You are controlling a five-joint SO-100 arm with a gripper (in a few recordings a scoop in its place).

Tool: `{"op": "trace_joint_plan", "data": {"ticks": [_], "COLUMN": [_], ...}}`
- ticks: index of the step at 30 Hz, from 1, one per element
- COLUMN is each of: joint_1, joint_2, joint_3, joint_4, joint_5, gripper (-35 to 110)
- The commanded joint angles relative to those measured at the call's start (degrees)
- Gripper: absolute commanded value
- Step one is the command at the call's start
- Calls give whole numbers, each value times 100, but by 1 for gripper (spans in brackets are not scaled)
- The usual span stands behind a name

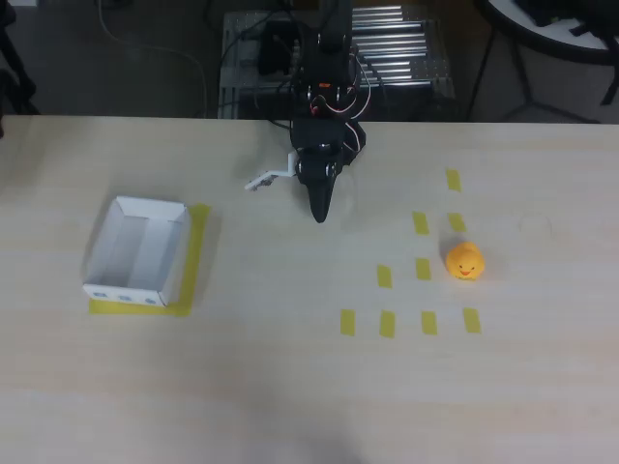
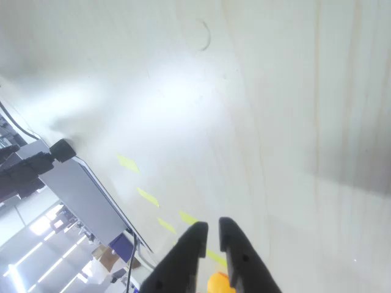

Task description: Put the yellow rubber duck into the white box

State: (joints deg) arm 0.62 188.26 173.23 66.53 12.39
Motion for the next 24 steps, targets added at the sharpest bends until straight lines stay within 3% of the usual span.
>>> {"op": "trace_joint_plan", "data": {"ticks": [1,20,24], "joint_1": [-141,-650,-738], "joint_2": [290,53,-809], "joint_3": [0,-18,-914], "joint_4": [9,-246,-316], "joint_5": [18,35,-299], "gripper": [0,0,0]}}
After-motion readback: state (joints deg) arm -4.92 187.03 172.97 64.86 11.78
